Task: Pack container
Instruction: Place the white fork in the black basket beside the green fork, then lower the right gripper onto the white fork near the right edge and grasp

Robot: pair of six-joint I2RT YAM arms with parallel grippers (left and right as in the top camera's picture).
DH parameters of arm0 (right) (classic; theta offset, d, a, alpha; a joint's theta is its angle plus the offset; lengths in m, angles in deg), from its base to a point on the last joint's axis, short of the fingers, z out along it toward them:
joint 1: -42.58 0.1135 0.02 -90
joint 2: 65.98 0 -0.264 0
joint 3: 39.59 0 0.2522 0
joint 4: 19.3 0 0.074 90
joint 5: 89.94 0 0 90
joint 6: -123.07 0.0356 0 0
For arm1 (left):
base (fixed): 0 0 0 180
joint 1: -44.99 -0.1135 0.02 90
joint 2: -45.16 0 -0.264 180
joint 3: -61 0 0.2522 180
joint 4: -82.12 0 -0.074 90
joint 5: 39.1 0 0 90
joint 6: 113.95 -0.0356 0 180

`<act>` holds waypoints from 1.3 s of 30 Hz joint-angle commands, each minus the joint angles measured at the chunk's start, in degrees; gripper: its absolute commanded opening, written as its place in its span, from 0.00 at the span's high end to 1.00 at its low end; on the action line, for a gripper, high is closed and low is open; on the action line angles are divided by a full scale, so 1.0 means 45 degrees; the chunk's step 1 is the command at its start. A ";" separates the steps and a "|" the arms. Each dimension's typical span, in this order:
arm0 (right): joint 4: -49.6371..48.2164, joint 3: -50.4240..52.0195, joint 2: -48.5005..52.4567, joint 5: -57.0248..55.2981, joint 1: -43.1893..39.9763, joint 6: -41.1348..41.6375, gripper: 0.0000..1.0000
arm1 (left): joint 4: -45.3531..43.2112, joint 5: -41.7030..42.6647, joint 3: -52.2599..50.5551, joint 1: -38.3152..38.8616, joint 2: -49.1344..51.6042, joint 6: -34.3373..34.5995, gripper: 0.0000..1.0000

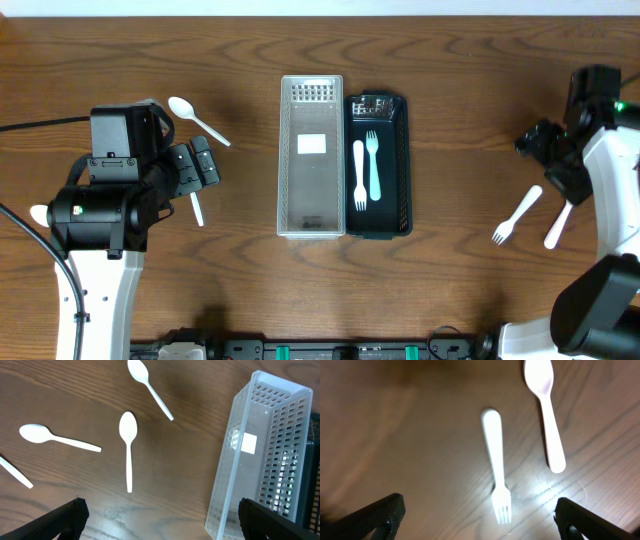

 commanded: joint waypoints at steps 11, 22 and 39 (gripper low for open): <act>-0.4595 0.4425 0.0131 0.1345 -0.0350 -0.2555 0.01 | -0.0010 -0.0151 0.0228 0.0019 -0.0015 -0.0170 0.02; -0.5498 0.5265 0.0136 0.1438 -0.0622 -0.2560 0.01 | -0.0010 -0.0151 0.0228 0.0019 -0.0015 -0.0170 0.02; -0.5994 0.5654 0.1457 0.1447 -0.0661 -0.2613 0.01 | -0.0005 -0.0146 0.0228 0.0019 -0.0015 -0.0165 0.02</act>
